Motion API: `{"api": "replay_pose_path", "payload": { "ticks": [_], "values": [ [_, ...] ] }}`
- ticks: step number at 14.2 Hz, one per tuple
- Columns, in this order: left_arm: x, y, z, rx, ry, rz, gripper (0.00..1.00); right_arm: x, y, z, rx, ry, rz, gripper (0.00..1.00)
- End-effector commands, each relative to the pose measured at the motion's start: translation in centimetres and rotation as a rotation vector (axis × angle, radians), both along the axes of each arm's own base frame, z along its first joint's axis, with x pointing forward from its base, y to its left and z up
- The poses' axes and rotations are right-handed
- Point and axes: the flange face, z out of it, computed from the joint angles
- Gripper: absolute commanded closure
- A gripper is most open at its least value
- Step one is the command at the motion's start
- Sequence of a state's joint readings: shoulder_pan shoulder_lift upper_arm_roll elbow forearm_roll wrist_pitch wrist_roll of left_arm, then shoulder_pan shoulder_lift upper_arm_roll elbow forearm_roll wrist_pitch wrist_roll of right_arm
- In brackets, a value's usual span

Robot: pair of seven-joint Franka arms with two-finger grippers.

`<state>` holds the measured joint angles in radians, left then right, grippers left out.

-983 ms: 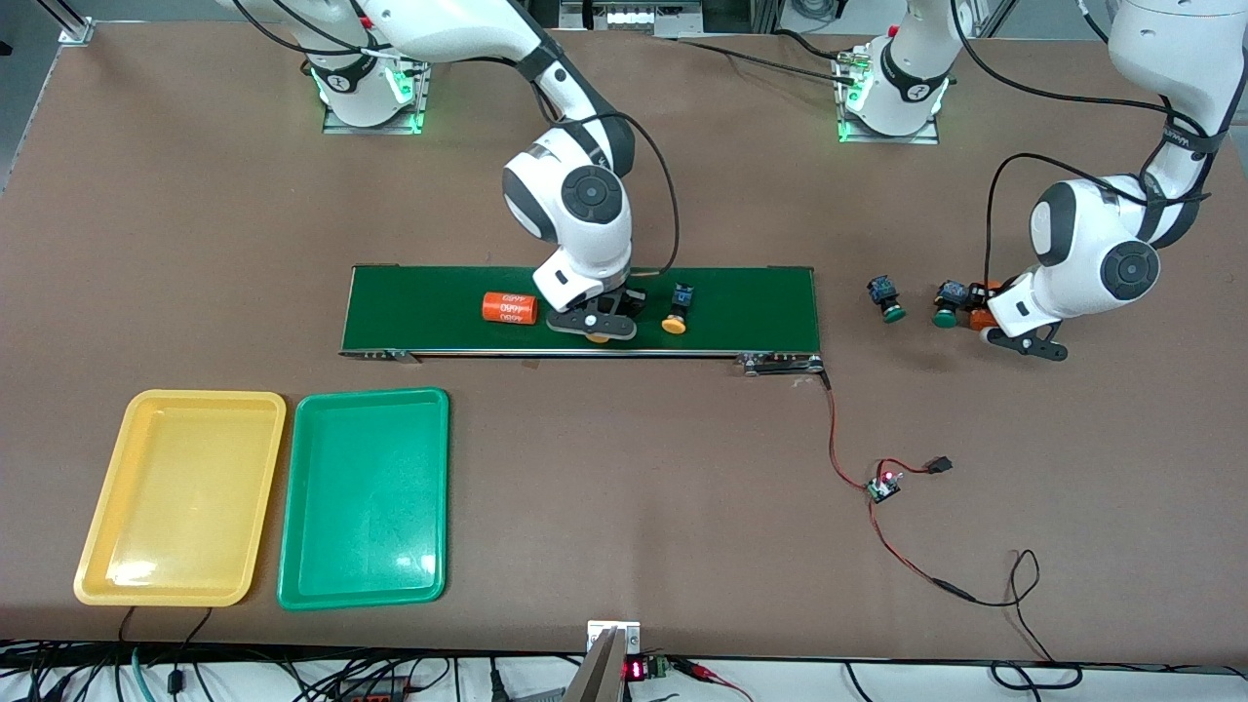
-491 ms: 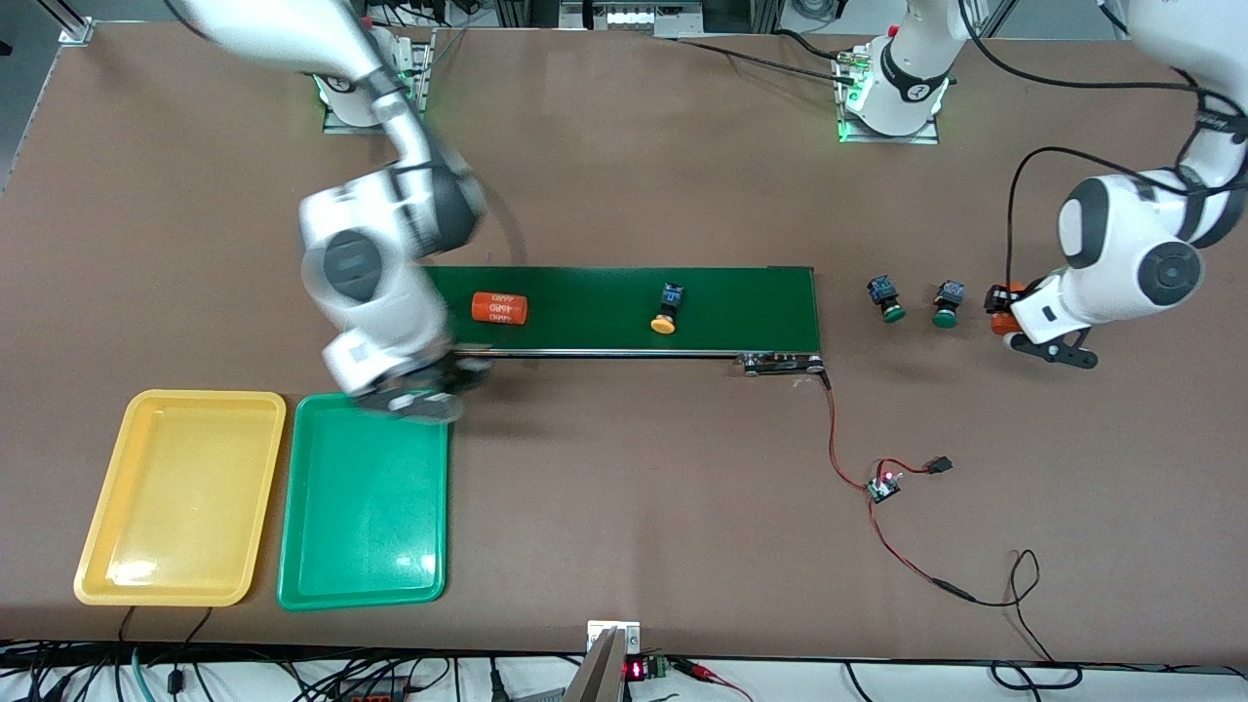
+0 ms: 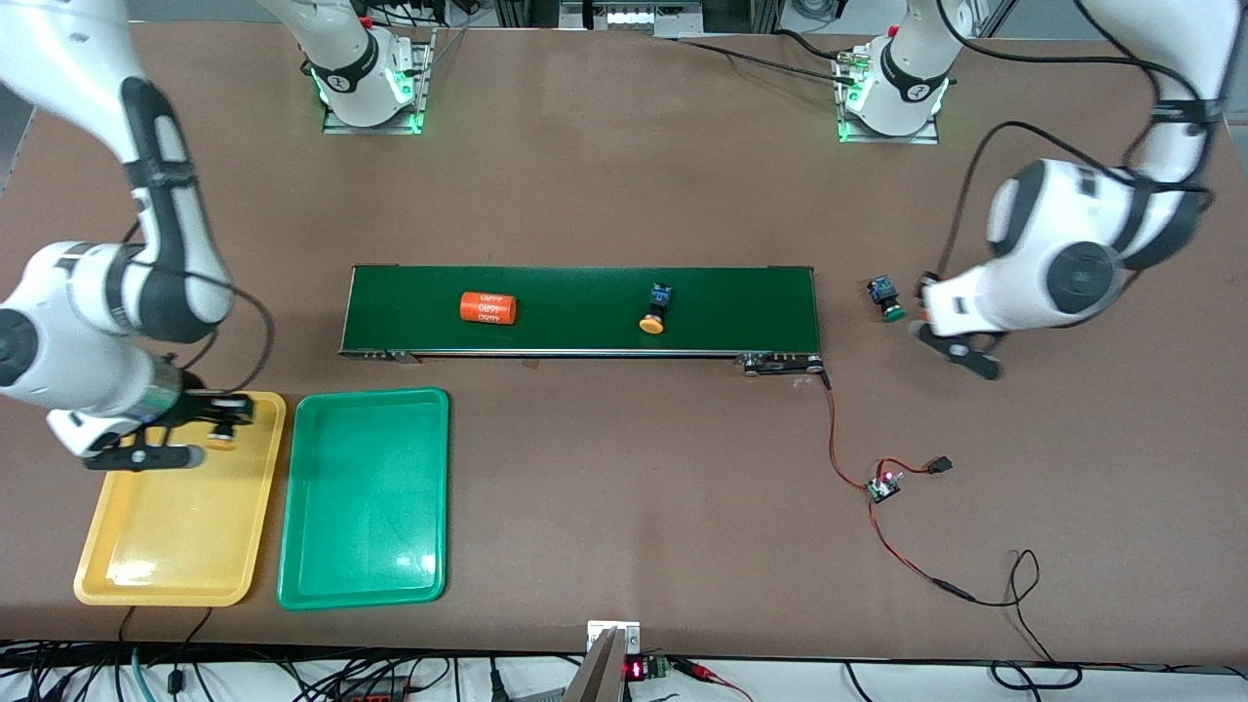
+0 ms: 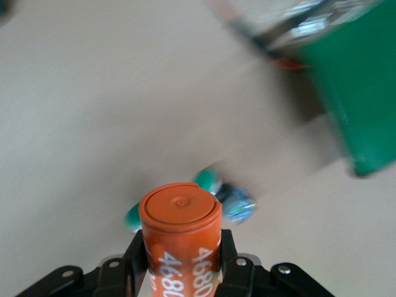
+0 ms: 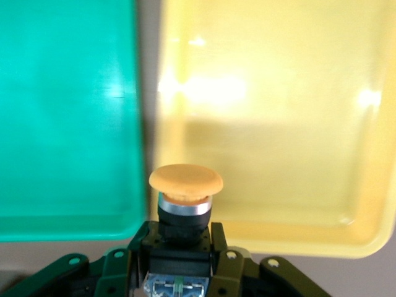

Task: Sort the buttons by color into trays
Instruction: 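Drop the button in the yellow tray while the left gripper places the battery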

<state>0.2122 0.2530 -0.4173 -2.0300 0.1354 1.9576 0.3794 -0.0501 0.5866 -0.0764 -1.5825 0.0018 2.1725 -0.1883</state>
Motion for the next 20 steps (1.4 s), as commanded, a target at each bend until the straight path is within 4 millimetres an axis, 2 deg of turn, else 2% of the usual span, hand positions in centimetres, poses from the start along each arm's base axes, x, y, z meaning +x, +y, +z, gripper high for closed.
{"api": "replay_pose_path", "payload": {
  "ticks": [1,3,4,5,7,8,9,10,11,12,14,15,16,18,20],
  "values": [
    [-0.6,-6.8,0.2,-0.093,-0.011,-0.212,0.82,1.5,-2.2,-5.4,-0.009,-0.068,0.072,1.00],
    [-1.5,-12.5,-0.7,-0.167,-0.059,-0.428,0.84,1.9,-3.0,-7.5,-0.022,-0.115,0.077,1.00],
    [-2.1,-15.0,-1.2,-0.199,-0.082,-0.512,0.85,2.2,-3.6,-7.7,-0.025,-0.125,0.086,1.00],
    [-2.3,-16.7,-1.6,-0.223,-0.115,-0.564,0.85,2.4,-4.0,-8.2,-0.025,-0.125,0.081,0.91],
    [-2.8,-19.3,-2.8,-0.273,-0.155,-0.678,0.85,2.5,-4.6,-8.0,-0.021,-0.132,0.063,0.12],
    [-2.8,-19.5,-3.5,-0.288,-0.159,-0.713,0.85,2.6,-4.5,-7.4,-0.021,-0.138,0.067,0.00],
    [-3.0,-19.9,-4.2,-0.300,-0.155,-0.744,0.84,2.5,-4.1,-6.4,-0.014,-0.134,0.071,0.00],
    [-3.3,-20.3,-4.5,-0.303,-0.148,-0.760,0.81,2.1,-3.4,-4.4,-0.002,-0.108,0.069,0.00],
    [-3.5,-20.6,-4.5,-0.302,-0.147,-0.766,0.68,1.6,-2.1,-2.3,0.022,-0.065,0.054,0.00],
    [-3.5,-20.6,-4.6,-0.302,-0.144,-0.768,0.01,0.7,0.3,-0.2,0.057,-0.007,0.026,0.00],
    [-3.3,-20.3,-3.7,-0.295,-0.153,-0.760,0.00,-1.6,4.4,3.6,0.099,0.053,-0.037,0.00],
    [-2.8,-19.5,-2.4,-0.279,-0.169,-0.739,0.00,-3.1,6.9,5.2,0.109,0.064,-0.069,0.00],
    [-2.1,-18.2,-1.5,-0.258,-0.165,-0.709,0.00,-4.9,9.6,5.9,0.115,0.072,-0.090,0.00],
    [-0.1,-14.2,0.0,-0.224,-0.137,-0.569,0.00,-7.9,15.5,7.4,0.119,0.077,-0.150,0.00],
    [1.7,-10.7,0.9,-0.195,-0.096,-0.415,0.00,-10.5,21.7,7.8,0.116,0.077,-0.185,0.00]
  ]
}}
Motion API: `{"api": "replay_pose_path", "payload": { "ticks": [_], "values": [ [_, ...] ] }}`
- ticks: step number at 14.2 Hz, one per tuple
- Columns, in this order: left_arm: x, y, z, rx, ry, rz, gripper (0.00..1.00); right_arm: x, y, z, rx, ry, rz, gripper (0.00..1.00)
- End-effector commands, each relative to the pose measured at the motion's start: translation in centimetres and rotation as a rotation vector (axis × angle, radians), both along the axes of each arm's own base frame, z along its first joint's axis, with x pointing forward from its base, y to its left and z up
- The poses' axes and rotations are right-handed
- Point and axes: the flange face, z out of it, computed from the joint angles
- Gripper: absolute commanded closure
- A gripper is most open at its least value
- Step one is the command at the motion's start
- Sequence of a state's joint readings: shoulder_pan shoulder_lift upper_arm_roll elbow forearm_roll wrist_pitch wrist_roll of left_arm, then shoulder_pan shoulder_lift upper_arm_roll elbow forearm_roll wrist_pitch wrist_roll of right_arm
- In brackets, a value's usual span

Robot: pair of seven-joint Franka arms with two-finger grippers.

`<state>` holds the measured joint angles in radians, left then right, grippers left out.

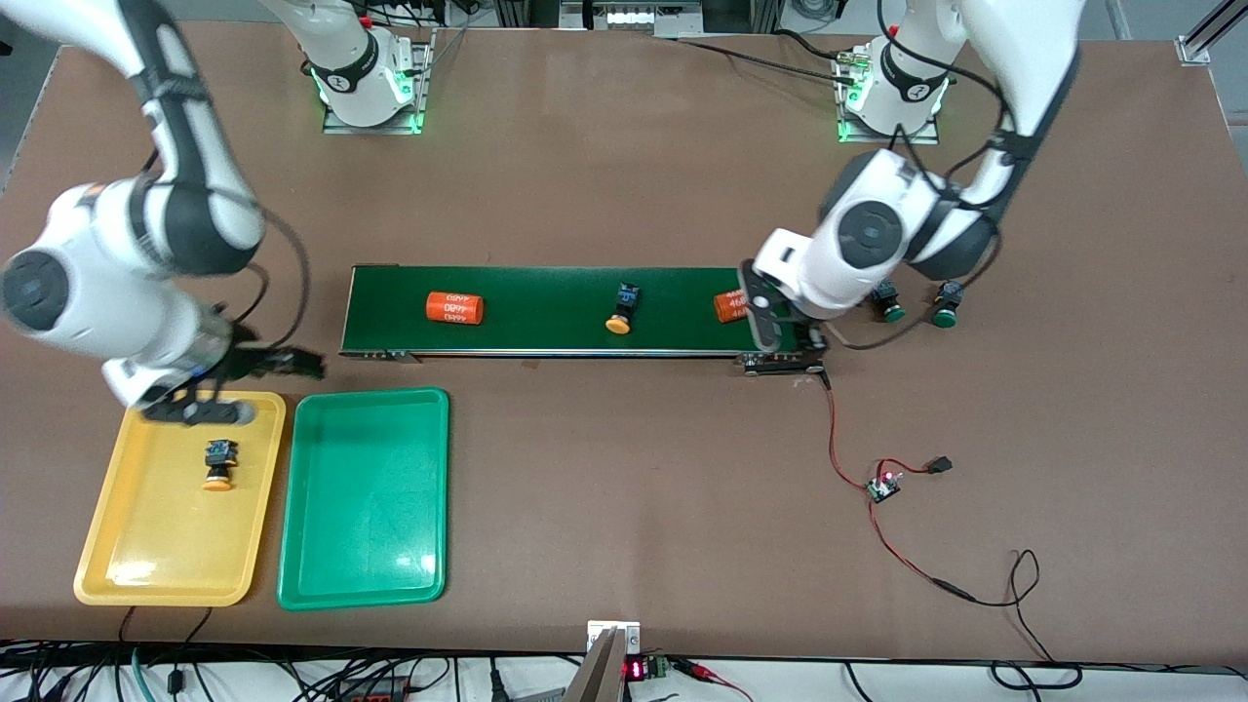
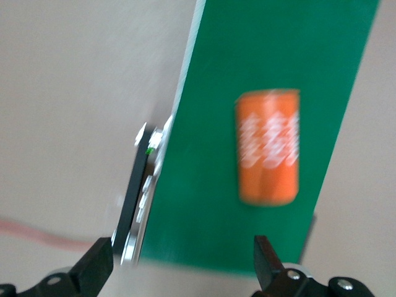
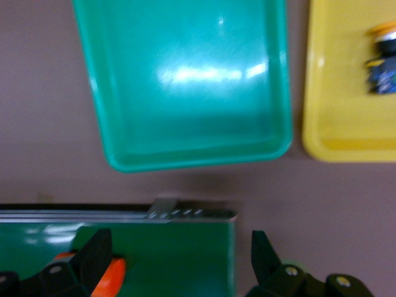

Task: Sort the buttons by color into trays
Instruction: 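Drop the button in the yellow tray while the left gripper places the battery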

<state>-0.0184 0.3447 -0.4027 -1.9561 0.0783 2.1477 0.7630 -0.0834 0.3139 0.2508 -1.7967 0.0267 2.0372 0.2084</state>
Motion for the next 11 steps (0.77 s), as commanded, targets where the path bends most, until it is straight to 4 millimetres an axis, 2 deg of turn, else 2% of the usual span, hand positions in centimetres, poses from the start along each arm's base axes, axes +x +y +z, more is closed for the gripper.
{"api": "replay_pose_path", "payload": {
  "ticks": [1,2,4,6,7,9,11],
  "values": [
    [1.8,5.0,1.4,0.049,0.053,0.212,0.00,-4.5,7.6,-0.2,-0.013,-0.015,-0.078,0.00],
    [2.2,7.4,1.1,0.077,0.070,0.315,0.00,-5.6,11.5,-0.4,-0.009,-0.026,-0.085,0.00],
    [2.2,10.5,0.1,0.144,0.123,0.497,0.00,-7.8,19.0,-1.5,0.005,-0.056,-0.148,0.00],
    [1.4,11.3,-0.7,0.208,0.157,0.674,0.00,-10.6,24.9,-2.8,0.012,-0.070,-0.159,0.00],
    [1.1,12.3,-1.2,0.250,0.177,0.787,0.00,-11.7,26.9,-3.8,-0.007,-0.080,-0.157,0.00],
    [-0.1,13.0,-2.3,0.316,0.203,0.946,0.00,-14.0,30.2,-6.3,-0.072,-0.095,-0.177,0.00],
    [-1.6,13.7,-4.0,0.378,0.225,1.098,0.00,-15.4,31.9,-7.6,-0.097,-0.101,-0.185,0.00]
  ]
}}
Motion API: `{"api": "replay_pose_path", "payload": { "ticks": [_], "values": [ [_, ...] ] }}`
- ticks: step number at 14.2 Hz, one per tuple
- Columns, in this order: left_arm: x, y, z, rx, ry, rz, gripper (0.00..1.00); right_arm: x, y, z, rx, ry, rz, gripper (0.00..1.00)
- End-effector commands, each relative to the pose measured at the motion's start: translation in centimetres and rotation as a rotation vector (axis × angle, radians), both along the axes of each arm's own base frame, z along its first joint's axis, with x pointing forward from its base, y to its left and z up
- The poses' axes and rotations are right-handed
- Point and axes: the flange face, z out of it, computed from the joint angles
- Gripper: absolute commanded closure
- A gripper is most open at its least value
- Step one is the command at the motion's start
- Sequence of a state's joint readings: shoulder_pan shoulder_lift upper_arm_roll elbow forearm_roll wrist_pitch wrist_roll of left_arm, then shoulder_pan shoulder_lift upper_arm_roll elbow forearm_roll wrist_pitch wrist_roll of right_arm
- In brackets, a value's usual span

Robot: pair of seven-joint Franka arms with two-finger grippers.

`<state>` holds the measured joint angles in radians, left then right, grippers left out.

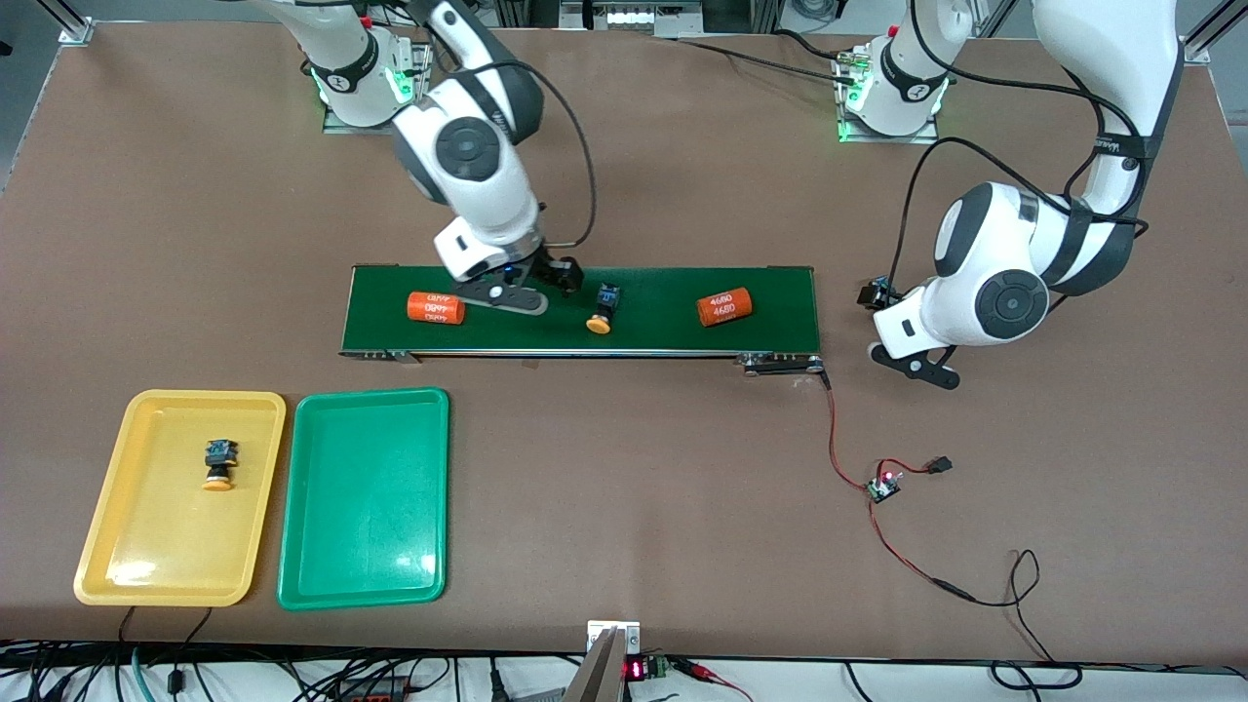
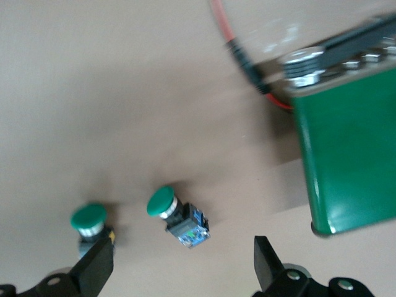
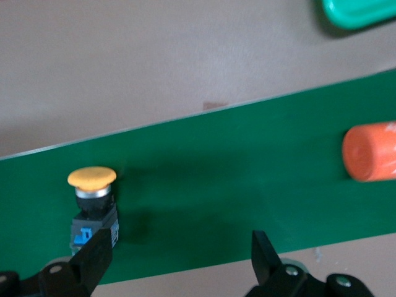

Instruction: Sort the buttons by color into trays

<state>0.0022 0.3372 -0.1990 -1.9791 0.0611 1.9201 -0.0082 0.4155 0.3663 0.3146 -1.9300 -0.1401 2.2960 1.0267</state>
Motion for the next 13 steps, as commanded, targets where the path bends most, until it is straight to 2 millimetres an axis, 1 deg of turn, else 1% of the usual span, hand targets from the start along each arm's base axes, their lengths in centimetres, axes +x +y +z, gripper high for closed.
{"api": "replay_pose_path", "payload": {
  "ticks": [1,2,3,4,6,7,10,11,12,13],
  "values": [
    [-2.3,0.8,-1.7,0.067,0.034,0.189,0.00,-0.6,1.3,-1.1,-0.012,-0.026,-0.024,0.00],
    [-2.9,1.2,-2.4,0.082,0.040,0.223,0.00,-0.4,1.4,-1.5,-0.003,-0.028,-0.028,0.00],
    [-3.5,2.3,-3.1,0.084,0.027,0.256,0.00,-0.3,1.5,-1.3,0.006,-0.032,-0.031,0.00],
    [-4.9,3.1,-4.2,0.072,0.005,0.282,0.00,0.0,1.7,-0.8,0.017,-0.040,-0.038,0.00],
    [-7.4,3.6,-6.8,0.033,-0.071,0.331,0.00,1.3,2.5,-0.2,0.042,-0.059,-0.072,0.00],
    [-7.8,3.7,-7.6,0.033,-0.084,0.351,0.00,2.1,3.0,-0.3,0.051,-0.064,-0.073,0.00],
    [-9.8,3.9,-9.7,0.027,-0.134,0.382,0.00,2.9,4.2,-2.3,0.047,-0.062,-0.055,0.00],
    [-10.7,4.1,-10.8,0.021,-0.155,0.389,0.00,2.5,4.8,-3.6,0.041,-0.049,-0.043,0.00],
    [-10.8,4.1,-11.0,0.021,-0.155,0.391,0.15,2.2,4.9,-4.6,0.036,-0.039,-0.039,0.00],
    [-10.8,4.1,-11.0,0.024,-0.149,0.393,0.40,2.2,4.9,-5.1,0.031,-0.033,-0.037,0.01]
  ]
}}
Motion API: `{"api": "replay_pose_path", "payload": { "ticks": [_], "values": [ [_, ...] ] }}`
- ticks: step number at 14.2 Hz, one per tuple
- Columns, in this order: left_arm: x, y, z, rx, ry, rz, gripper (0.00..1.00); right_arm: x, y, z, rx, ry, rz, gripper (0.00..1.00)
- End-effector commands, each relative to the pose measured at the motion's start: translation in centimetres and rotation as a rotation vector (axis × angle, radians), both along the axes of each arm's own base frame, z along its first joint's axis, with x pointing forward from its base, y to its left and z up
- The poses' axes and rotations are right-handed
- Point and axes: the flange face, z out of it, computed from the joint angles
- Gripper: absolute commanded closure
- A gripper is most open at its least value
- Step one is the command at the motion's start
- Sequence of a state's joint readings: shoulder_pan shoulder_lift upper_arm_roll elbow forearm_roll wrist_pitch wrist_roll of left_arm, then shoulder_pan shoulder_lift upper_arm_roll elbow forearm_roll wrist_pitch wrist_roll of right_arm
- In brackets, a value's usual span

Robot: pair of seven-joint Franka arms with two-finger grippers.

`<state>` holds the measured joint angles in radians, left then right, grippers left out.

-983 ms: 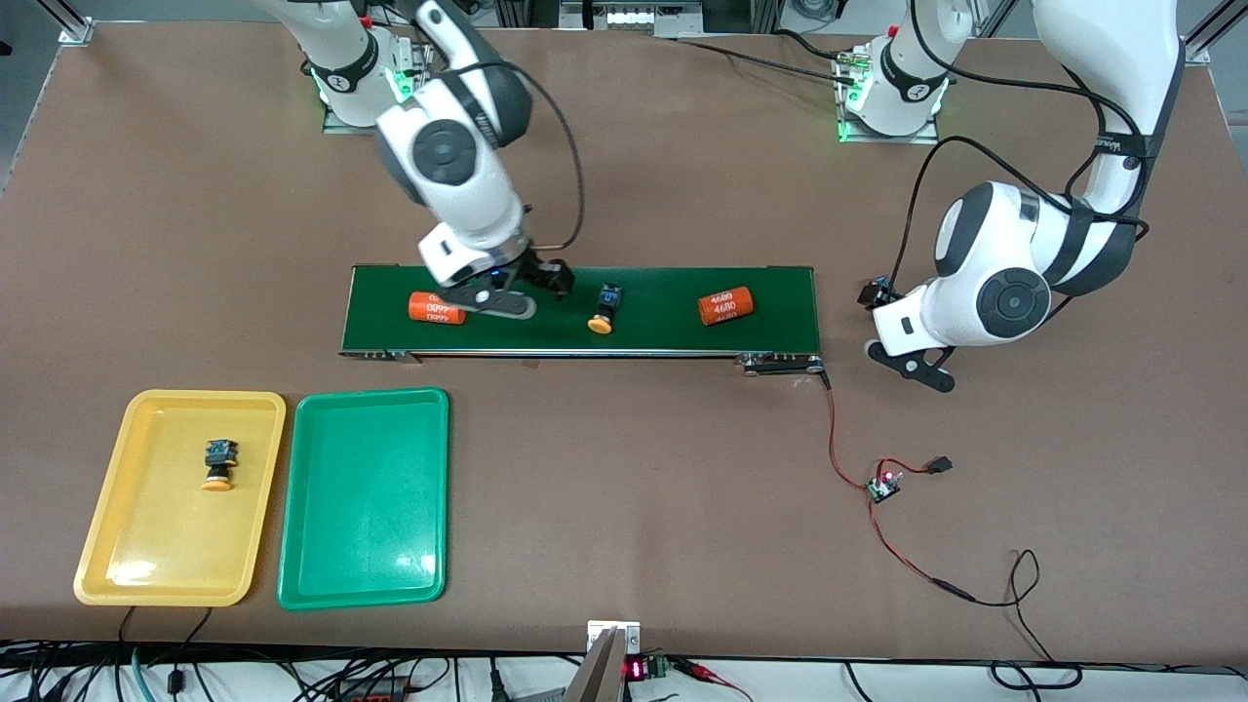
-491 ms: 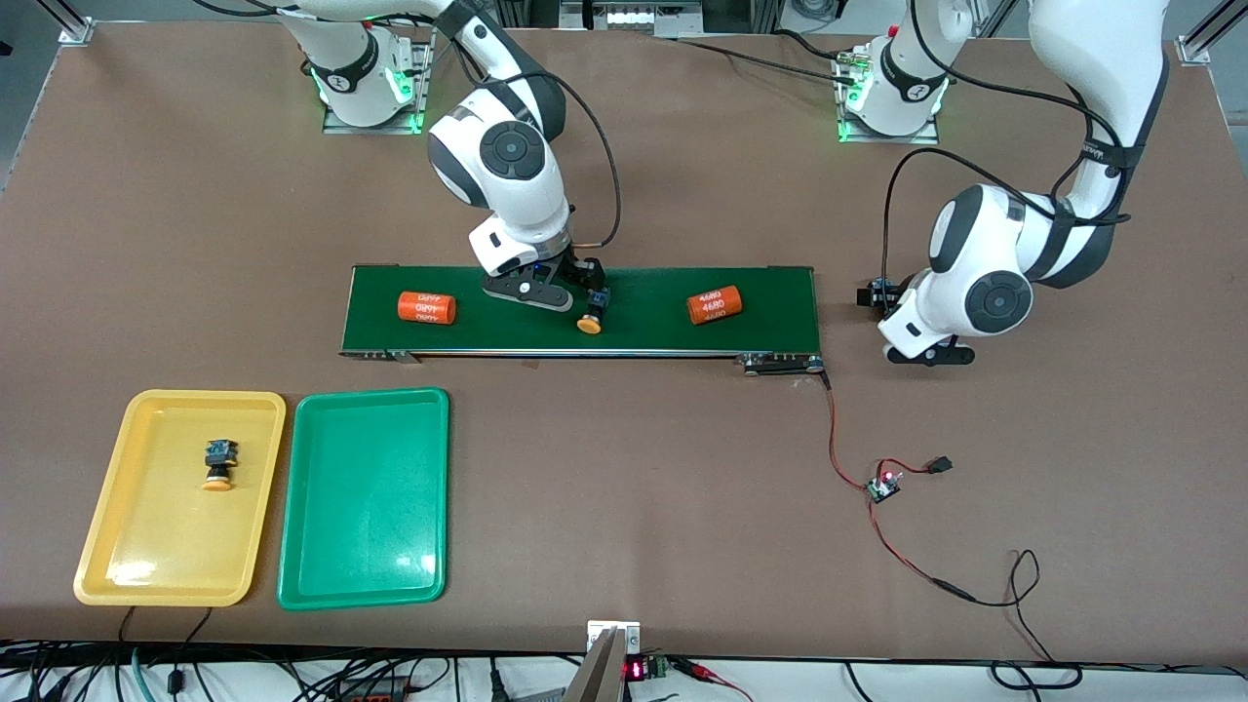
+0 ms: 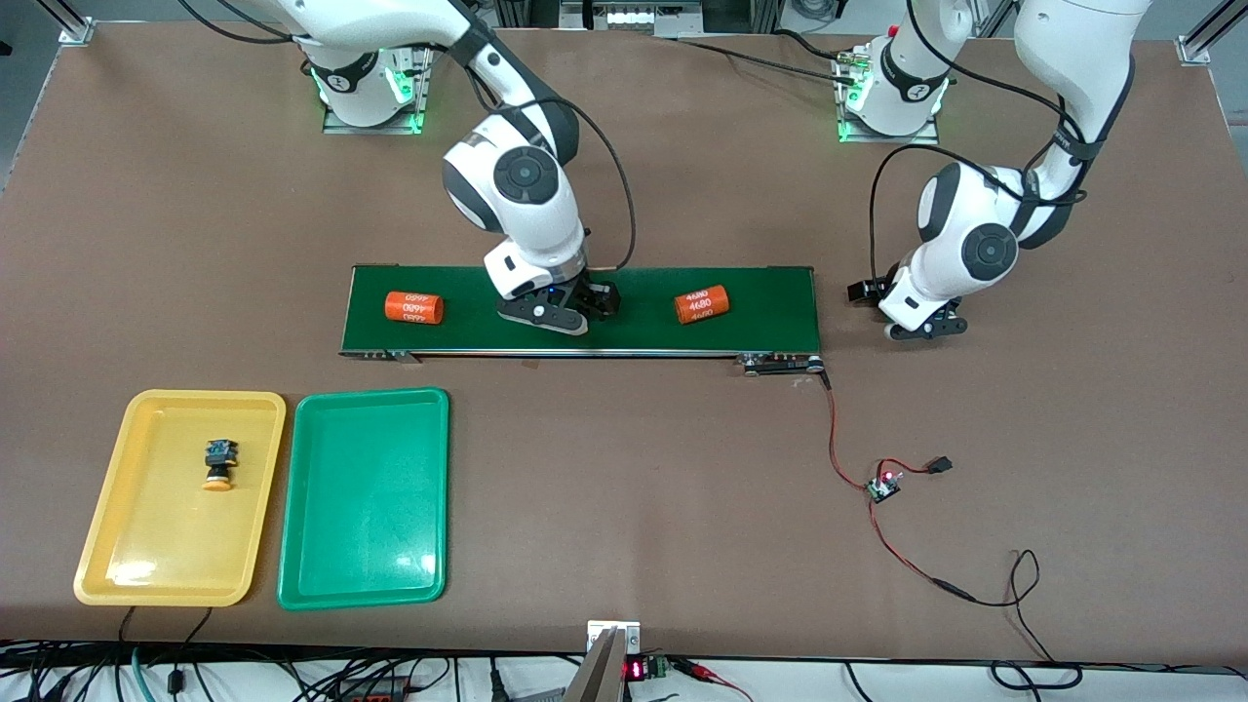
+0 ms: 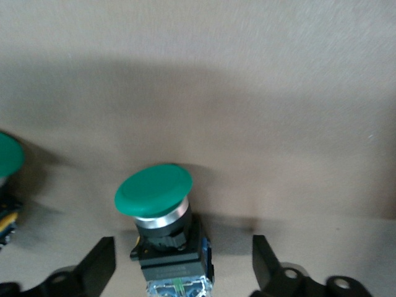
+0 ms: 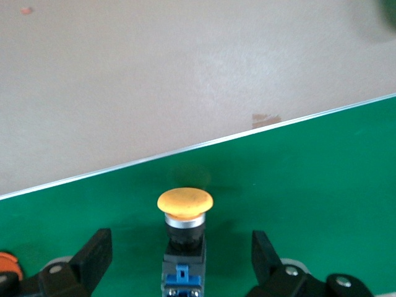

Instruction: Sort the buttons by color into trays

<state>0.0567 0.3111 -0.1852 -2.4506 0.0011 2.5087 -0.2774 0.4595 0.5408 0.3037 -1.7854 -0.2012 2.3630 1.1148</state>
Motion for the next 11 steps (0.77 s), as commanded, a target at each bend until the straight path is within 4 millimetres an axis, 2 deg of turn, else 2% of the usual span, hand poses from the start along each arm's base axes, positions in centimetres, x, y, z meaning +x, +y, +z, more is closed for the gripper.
{"api": "replay_pose_path", "payload": {
  "ticks": [1,2,4,5,7,9,10,11],
  "values": [
    [-0.7,0.2,0.6,0.000,-0.009,0.030,0.61,0.0,0.8,-1.7,-0.014,-0.001,-0.002,0.08],
    [-0.6,0.2,0.8,0.002,-0.004,0.030,0.67,-0.2,0.7,-1.9,-0.020,0.003,0.005,0.17],
    [-0.5,0.2,1.5,0.004,-0.003,0.027,0.75,-0.5,0.4,-2.5,-0.034,0.015,0.014,0.56],
    [-0.2,0.2,2.4,0.006,-0.003,0.022,0.76,-0.4,-0.1,-2.8,-0.041,0.021,0.018,0.74],
    [1.2,0.1,5.2,0.012,-0.002,0.010,0.77,0.3,-0.8,-1.8,-0.049,0.017,0.031,0.98],
    [2.8,-1.5,8.3,0.015,0.020,-0.023,0.77,1.9,-2.5,0.5,-0.047,-0.009,0.025,1.00],
    [3.4,-3.0,9.6,0.010,0.014,-0.052,0.77,3.7,-5.0,2.3,-0.063,-0.011,0.040,1.00],
    [3.9,-5.7,10.5,-0.004,-0.007,-0.088,0.77,5.8,-8.3,4.2,-0.081,-0.009,0.067,1.00]
  ]
}}
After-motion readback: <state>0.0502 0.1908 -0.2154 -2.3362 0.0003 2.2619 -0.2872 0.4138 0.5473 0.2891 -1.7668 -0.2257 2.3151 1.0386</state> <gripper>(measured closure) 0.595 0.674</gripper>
